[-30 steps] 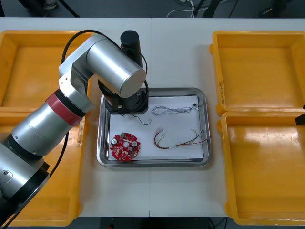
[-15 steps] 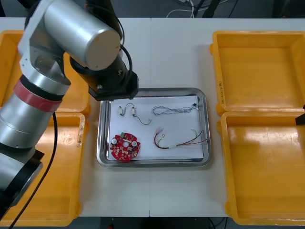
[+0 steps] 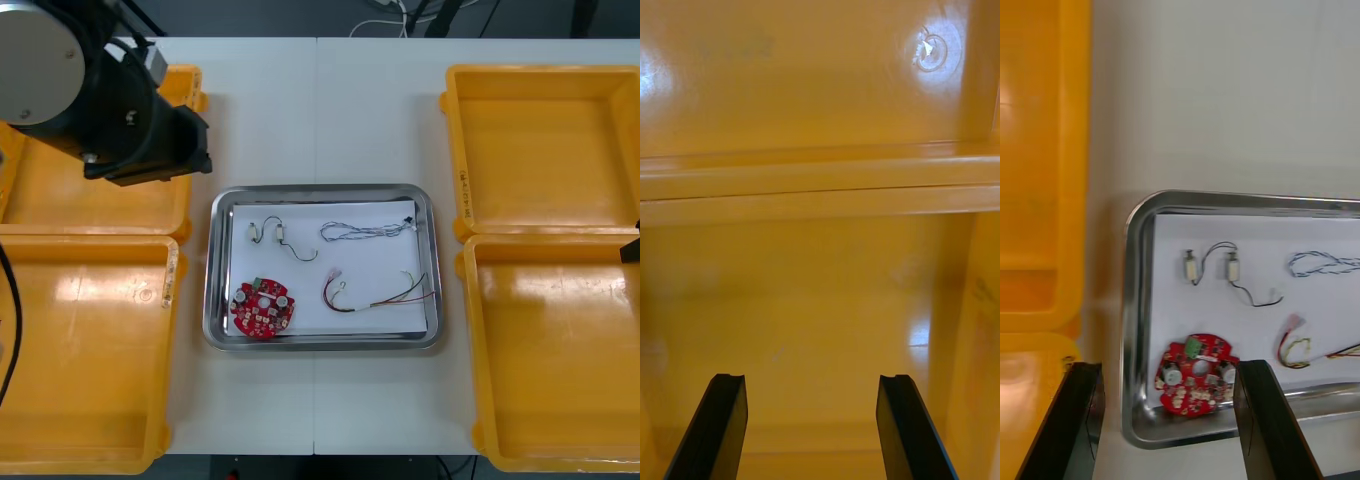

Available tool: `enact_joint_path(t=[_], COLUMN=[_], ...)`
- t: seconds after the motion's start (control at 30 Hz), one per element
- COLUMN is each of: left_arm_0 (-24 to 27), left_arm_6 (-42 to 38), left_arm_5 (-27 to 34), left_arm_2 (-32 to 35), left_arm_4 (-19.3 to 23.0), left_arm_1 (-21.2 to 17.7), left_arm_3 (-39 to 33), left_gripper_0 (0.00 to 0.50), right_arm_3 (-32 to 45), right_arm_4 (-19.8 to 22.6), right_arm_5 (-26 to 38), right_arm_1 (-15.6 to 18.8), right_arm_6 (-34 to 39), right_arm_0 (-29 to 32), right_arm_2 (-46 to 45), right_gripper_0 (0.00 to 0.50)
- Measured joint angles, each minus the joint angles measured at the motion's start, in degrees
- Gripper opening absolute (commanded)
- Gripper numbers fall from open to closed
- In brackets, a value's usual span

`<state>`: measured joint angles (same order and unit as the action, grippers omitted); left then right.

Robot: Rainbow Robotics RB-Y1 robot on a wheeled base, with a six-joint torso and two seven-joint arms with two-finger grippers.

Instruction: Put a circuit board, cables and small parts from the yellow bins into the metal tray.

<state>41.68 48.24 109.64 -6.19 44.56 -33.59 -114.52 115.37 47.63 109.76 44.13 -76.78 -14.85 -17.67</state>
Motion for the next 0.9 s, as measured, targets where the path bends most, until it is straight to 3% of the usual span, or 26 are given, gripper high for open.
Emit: enact_joint_path(t=[0.27, 0.67, 0.9], left_arm_0=[-5.11, -12.61, -18.12], left_arm_6=[16.36, 18.37, 28.7], left_arm_5=[0.01, 0.02, 0.02], left_arm_2=[6.45, 15.33, 20.44], left_arm_4=[3.18, 4.77, 5.68], left_arm_1=[-4.91, -10.24, -12.41], left_arm_3=[-0.53, -0.64, -1.21], left_gripper_0=[0.5, 0.5, 0.5], right_arm_3=[0.01, 0.04, 0.05], right_arm_4=[0.0, 0.0, 0.0], right_arm_5=[0.0, 0.01, 0.01], right_arm_1=[-0.01, -0.04, -0.04], right_arm_6=[0.0, 0.0, 0.0], right_arm_0=[0.02, 0.07, 0.08], right_arm_2=[-0.01, -0.04, -0.05], right_gripper_0=[0.5, 0.5, 0.5])
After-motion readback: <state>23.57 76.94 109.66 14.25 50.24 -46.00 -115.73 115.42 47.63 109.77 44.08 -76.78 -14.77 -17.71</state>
